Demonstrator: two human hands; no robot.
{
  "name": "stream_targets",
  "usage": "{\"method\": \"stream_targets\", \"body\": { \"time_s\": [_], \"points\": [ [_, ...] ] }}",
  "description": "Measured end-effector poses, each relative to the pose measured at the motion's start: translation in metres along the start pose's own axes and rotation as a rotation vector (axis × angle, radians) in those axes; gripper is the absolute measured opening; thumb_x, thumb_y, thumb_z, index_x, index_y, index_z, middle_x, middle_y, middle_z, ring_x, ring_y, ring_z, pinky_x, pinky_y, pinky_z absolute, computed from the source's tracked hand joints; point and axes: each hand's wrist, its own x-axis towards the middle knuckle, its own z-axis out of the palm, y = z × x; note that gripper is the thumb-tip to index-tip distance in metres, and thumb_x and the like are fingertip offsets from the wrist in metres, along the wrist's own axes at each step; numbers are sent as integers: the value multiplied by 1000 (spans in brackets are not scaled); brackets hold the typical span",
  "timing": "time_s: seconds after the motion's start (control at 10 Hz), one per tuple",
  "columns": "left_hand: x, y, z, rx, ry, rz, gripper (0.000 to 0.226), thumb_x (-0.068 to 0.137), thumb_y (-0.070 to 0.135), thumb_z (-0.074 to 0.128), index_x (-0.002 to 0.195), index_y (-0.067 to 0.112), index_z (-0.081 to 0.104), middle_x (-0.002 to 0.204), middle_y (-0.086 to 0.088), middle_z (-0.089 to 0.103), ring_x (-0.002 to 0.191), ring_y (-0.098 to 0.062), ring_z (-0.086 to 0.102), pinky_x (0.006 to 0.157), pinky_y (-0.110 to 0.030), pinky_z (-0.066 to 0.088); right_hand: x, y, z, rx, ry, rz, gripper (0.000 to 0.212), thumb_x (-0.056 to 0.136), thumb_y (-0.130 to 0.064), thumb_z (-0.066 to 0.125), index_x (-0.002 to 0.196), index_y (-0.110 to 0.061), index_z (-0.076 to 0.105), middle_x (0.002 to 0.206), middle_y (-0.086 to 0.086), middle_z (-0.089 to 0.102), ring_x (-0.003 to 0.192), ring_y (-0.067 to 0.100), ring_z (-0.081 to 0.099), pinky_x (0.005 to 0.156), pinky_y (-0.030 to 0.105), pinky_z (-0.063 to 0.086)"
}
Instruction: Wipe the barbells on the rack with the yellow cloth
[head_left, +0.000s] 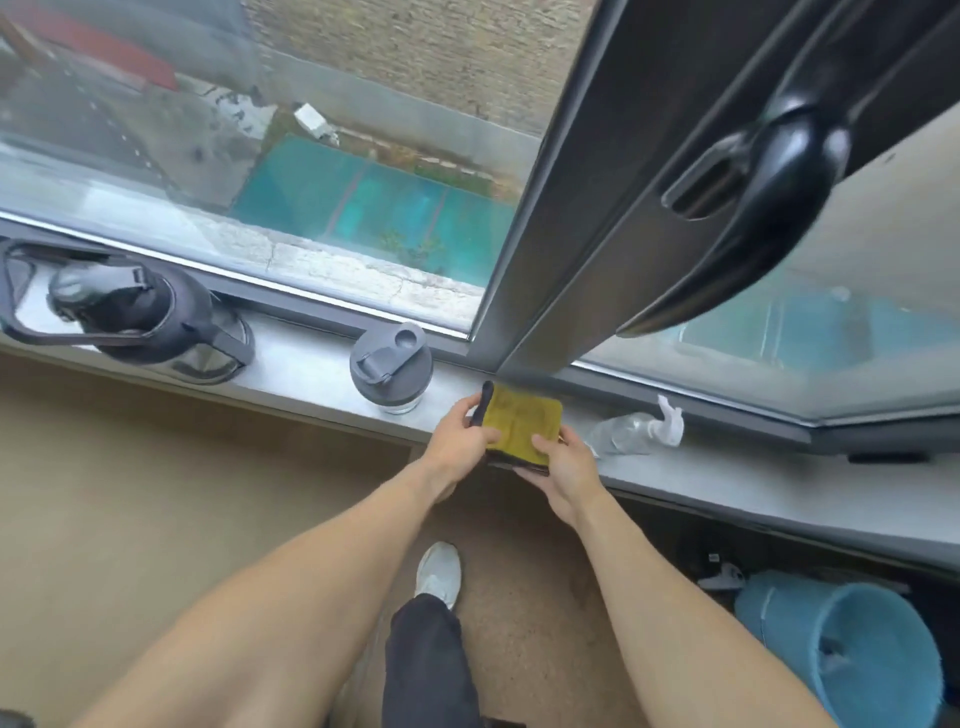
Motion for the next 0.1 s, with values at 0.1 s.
{"method": "stream_targets", "body": {
  "time_s": [0.1],
  "points": [
    [2, 2, 4, 145, 14, 115, 59, 85, -8, 57, 132, 24, 42, 110, 3, 56, 101, -16, 55, 80, -14, 41, 24, 5, 2, -25, 35, -15, 49, 97, 0, 52, 140, -21, 44, 141, -1, 52, 133, 25, 47, 114, 51, 31]
  ]
}}
